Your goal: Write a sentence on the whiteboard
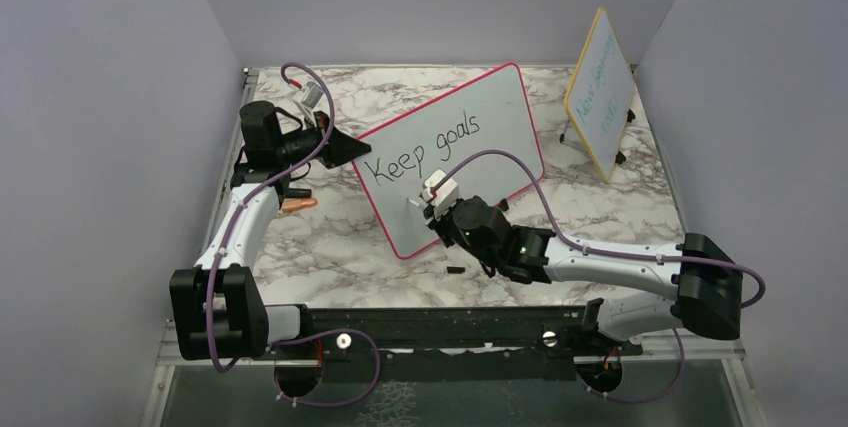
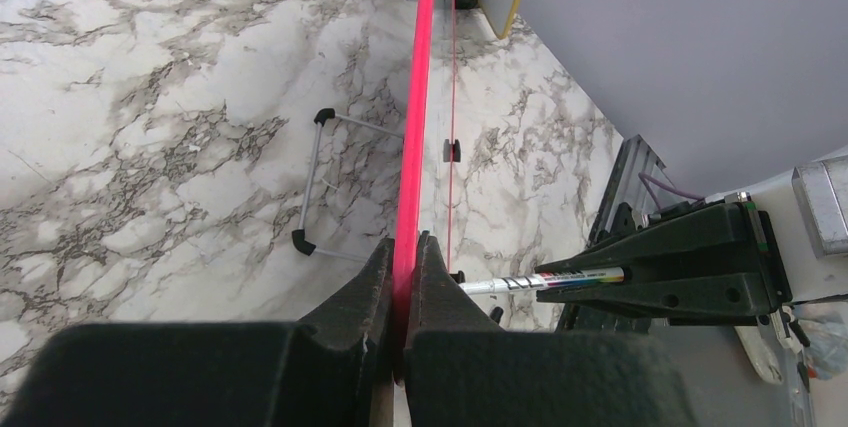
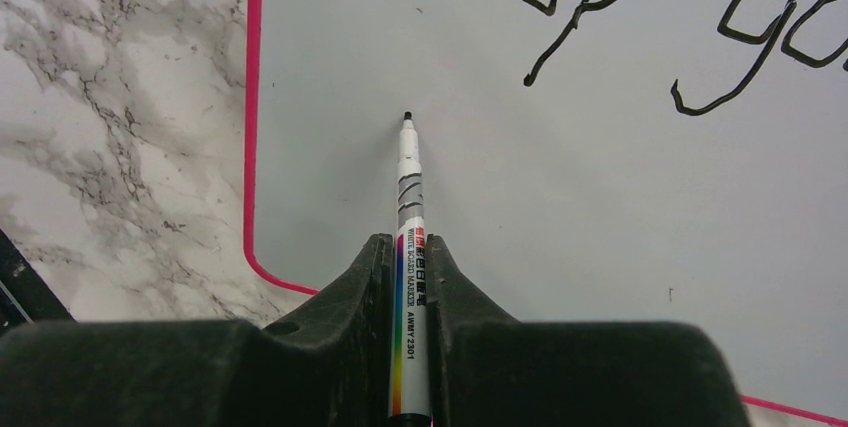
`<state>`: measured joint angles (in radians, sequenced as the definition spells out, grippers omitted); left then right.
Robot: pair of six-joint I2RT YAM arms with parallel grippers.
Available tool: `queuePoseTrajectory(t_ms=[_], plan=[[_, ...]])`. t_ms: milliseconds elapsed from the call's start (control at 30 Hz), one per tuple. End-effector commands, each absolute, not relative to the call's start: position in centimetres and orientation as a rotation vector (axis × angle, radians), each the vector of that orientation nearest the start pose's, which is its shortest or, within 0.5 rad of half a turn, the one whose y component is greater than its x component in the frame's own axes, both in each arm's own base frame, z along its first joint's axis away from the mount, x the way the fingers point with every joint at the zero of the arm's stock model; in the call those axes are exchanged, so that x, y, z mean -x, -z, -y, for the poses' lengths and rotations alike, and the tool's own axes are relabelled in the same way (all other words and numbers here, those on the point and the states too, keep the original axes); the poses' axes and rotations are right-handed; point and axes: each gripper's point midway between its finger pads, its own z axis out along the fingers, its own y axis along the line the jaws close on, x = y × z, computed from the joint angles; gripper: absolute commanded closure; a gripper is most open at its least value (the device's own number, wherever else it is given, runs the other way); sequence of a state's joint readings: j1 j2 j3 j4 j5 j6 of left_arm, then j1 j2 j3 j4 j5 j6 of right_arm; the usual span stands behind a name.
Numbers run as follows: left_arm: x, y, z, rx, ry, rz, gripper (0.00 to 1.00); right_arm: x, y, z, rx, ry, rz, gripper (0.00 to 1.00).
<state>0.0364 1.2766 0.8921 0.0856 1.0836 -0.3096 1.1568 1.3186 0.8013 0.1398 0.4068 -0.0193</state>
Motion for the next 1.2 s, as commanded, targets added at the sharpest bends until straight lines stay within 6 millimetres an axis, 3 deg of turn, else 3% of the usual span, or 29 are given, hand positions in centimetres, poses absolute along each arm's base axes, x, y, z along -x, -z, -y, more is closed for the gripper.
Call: queuePoseTrajectory(t_ms=[0, 433, 1167], plan=[[-32.7, -21.7, 15.1, -0.433, 1.145, -1.898, 1.00, -23.3, -18.8, -33.8, 0.784, -0.344, -1.733, 1.00], [-32.7, -21.8, 15.0, -0.432, 1.137, -1.896, 1.00, -21.7, -19.7, -33.9, 0.862, -0.434, -1.693, 1.00], [-32.7, -21.8, 15.0, -0.431, 1.139, -1.897, 1.00, -22.0, -17.5, -33.6, 0.861, -0.380, -1.768, 0.99]])
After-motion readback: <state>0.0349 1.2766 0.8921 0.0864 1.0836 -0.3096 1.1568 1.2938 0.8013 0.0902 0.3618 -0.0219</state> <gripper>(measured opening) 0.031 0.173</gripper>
